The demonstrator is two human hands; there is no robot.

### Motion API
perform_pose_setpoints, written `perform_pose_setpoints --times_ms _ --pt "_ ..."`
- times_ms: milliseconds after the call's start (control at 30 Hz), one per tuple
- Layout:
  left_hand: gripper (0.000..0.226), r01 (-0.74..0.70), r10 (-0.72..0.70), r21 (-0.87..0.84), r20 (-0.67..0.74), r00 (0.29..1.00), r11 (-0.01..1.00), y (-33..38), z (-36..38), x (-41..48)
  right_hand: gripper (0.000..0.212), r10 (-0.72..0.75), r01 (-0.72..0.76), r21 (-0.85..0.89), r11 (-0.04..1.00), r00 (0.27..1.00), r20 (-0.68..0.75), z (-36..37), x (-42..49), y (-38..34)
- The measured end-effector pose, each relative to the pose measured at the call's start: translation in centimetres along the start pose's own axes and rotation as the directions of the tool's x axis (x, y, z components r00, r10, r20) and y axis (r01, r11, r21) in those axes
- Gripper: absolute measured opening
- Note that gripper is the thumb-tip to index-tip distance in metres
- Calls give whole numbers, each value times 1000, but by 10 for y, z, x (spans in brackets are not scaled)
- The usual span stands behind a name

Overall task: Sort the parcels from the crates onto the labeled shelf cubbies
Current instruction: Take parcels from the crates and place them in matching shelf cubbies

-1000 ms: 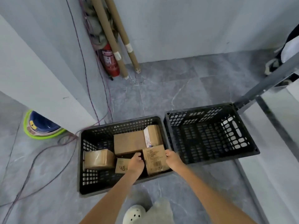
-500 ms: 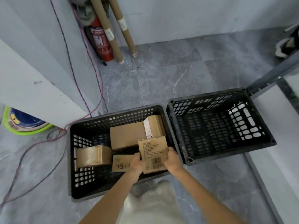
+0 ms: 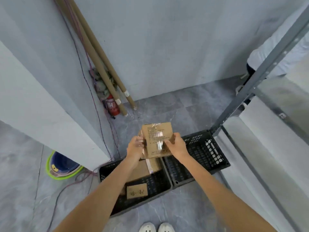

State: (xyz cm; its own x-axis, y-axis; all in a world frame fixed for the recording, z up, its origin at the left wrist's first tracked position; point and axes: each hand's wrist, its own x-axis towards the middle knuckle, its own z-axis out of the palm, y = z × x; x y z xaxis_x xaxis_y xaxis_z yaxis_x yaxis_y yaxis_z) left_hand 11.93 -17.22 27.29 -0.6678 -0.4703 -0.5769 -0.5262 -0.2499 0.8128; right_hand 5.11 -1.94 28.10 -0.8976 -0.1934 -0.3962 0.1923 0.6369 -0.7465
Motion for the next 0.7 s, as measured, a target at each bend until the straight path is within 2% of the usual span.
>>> perform_pose_setpoints --times_ms 100,200,267,467,600,700 --pt "28 -224 224 -28 -7 975 974 95 10 -45 45 -95 105 120 987 992 -79 -62 -22 -75" --pt "17 -454 454 -5 20 891 891 177 23 -87 54 -189 235 231 944 961 -202 -127 -49 -140" --pt "20 -574 574 -24 56 817 819 224 31 -116 55 -251 331 295 896 927 -278 -168 -70 -174" --pt "59 -750 747 -43 137 650 660 305 68 -190 87 -351 506 286 814 820 -452 -255 -137 -227" --pt "62 -812 811 -85 172 559 578 316 99 -243 123 -325 489 214 846 789 -521 -288 -173 -220" --pt "62 -850 835 -84 260 485 520 309 116 -270 127 -263 473 224 852 757 -598 -308 -189 -198"
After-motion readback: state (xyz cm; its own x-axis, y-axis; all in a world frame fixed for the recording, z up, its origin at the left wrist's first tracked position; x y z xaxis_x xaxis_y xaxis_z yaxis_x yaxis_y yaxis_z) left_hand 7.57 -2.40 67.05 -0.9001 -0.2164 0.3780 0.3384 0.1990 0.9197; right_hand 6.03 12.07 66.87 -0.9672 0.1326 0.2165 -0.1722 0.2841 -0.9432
